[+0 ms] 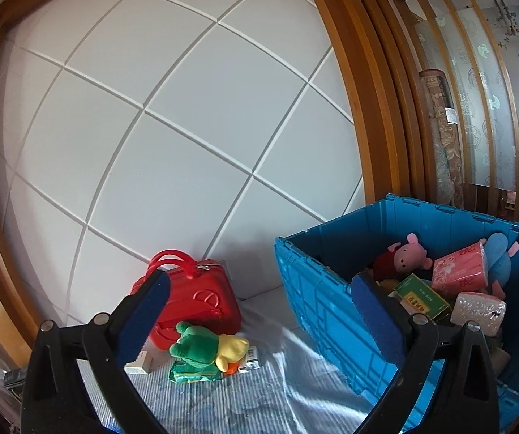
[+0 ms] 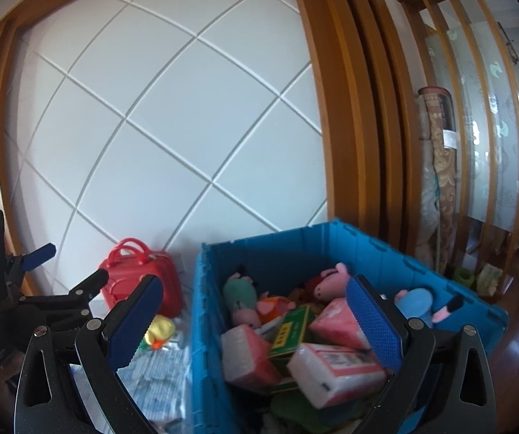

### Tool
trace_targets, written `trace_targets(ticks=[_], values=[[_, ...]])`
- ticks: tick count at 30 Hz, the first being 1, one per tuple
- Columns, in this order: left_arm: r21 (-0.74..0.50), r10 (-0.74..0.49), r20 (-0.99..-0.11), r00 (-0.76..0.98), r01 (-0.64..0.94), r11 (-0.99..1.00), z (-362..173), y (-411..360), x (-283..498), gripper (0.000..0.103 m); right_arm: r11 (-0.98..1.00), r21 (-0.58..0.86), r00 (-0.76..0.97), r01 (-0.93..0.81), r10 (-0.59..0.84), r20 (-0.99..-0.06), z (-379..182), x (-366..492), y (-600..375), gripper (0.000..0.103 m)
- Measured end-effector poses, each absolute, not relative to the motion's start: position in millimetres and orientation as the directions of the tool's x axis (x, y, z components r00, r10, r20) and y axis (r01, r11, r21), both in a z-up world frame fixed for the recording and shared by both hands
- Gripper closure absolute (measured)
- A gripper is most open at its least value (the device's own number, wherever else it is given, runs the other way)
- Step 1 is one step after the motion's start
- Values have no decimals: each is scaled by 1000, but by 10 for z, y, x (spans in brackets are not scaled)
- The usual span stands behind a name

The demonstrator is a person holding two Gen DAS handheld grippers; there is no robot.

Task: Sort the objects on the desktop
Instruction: 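Move both grippers back toward the blue feather duster and metal clip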

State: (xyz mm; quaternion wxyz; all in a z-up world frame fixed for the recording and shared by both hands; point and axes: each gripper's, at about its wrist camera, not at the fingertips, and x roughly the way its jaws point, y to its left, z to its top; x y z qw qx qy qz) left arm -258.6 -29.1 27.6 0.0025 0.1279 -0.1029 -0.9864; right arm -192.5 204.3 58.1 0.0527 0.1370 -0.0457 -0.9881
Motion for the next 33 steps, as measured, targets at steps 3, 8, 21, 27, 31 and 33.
trace_targets(ticks=[3,8,21,27,31,33], values=[[196,-40,-257,-966,-11,-981,247,-570,-2531,1,-989,107,-954,98,-124,-273,571,-1904,1776,0],[199,-48,-253,-966,-4,-980,180,-1006,-2376,1,-989,109,-954,96,-123,-272,519,-1770,1314,0],[251,-92,-307,-947,12,-968,-418,-2071,-1994,1,-988,114,-921,105,-140,-365,59,-1576,287,0],[279,-182,-355,-917,82,-957,-944,-2571,-1813,1,-984,89,-869,153,-177,-462,-394,-1750,6,0],[279,-232,-413,-881,121,-953,-1315,-2842,-1679,1,-972,65,-828,225,-226,-513,-764,-1903,-111,0],[278,-247,-454,-856,127,-952,-1518,-2930,-1633,1,-959,50,-787,278,-258,-561,-1021,-2003,-180,0]])
